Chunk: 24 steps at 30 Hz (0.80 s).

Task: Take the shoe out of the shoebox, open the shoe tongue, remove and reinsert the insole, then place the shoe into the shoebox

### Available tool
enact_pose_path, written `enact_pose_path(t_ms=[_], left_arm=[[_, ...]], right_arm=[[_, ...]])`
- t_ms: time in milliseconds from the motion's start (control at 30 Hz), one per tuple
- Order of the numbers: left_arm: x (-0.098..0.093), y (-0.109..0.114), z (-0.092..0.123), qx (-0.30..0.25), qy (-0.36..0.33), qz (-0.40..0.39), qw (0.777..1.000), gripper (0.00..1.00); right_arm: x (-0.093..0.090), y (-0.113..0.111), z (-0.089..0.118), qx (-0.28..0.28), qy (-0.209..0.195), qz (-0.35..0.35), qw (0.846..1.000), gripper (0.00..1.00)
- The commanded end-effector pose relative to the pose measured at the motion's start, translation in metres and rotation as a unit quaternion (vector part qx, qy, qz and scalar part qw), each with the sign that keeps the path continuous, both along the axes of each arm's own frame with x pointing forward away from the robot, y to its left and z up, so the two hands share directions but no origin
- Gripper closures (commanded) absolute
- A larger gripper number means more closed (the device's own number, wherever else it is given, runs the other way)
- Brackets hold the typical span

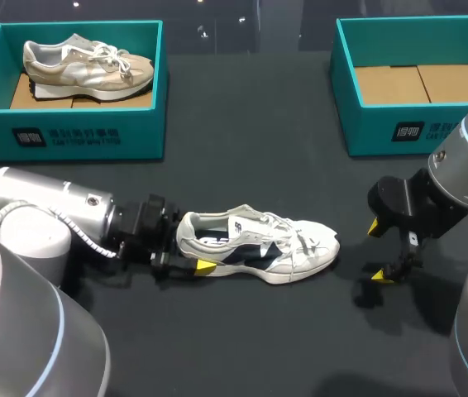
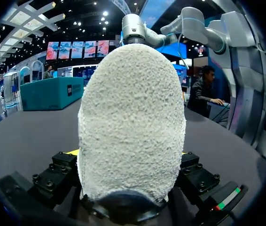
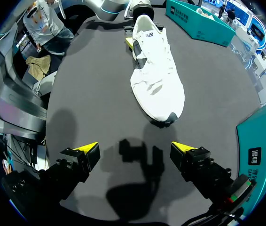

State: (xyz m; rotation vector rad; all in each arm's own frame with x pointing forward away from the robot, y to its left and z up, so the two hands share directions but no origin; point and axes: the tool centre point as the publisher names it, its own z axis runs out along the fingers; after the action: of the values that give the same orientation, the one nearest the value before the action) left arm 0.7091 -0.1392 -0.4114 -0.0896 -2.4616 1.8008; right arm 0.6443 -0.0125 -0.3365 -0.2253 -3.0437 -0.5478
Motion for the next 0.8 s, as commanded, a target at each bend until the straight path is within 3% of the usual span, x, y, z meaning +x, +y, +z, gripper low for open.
enact_pose_path(t_ms=[33, 800], left_arm=[[-0.001, -0.004, -0.002, -0.001, -0.001, -0.001, 1.000, 1.00], [-0.012, -0.007, 0.001, -0.002, 0.001, 0.013, 1.000, 1.00]], right_arm=[[-0.002, -0.001, 0.000, 0.000, -0.001, 0.000, 1.000, 0.00], [-0.002, -0.001, 0.000, 0.000, -0.001, 0.000, 1.000, 0.00]])
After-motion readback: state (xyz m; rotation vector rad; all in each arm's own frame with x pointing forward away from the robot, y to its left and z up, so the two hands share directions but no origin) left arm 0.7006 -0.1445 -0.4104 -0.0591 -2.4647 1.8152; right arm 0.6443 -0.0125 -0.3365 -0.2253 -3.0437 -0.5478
